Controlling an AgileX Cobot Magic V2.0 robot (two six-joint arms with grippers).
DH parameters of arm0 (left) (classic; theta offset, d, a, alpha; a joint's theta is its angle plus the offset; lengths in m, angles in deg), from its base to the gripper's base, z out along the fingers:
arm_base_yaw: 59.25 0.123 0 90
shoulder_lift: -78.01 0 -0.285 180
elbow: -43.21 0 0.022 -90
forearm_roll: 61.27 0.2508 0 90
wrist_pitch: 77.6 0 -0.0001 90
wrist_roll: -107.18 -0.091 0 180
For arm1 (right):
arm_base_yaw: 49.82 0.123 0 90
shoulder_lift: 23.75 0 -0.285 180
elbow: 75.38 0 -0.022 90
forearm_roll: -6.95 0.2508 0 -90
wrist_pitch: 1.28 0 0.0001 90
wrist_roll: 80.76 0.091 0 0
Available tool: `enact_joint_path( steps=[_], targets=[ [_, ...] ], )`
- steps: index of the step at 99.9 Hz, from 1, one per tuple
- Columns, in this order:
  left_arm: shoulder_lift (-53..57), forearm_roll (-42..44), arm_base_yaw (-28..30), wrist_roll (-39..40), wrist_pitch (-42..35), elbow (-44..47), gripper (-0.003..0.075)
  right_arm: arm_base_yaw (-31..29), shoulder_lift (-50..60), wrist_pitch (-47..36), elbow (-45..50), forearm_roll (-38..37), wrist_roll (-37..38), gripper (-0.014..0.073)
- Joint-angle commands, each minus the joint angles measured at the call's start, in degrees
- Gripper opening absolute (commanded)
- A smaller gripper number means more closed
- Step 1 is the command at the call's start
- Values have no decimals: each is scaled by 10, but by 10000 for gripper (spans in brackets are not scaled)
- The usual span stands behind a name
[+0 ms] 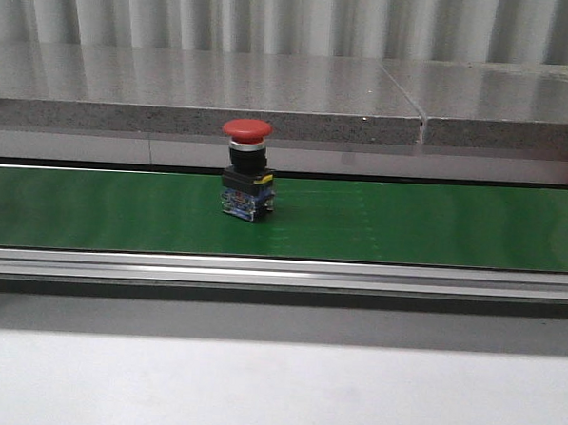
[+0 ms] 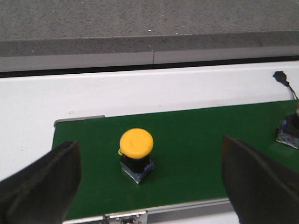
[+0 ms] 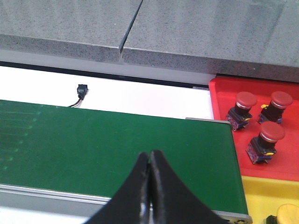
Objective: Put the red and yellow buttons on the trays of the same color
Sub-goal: 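Set the yellow button onto the belt behind the red one, release, then reach the right gripper down onto the red button arriving on the belt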
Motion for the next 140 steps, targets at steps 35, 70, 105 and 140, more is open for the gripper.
enact_joint_path(
  steps=[35,70,105,140],
  targets=[
    [182,-9,-18,-1,-40,99,-21,0,1,-42,-21,-3,-2,-68],
    [191,-9,-18,-1,-38,100,-21,0,1,-43,-21,-2,-2,-68],
    [191,-9,-18,-1,-38,100,-21,0,1,-42,-21,5,-2,-68],
    [191,-9,-18,-1,-38,100,-21,0,1,-25,-21,27,-2,127]
  ],
)
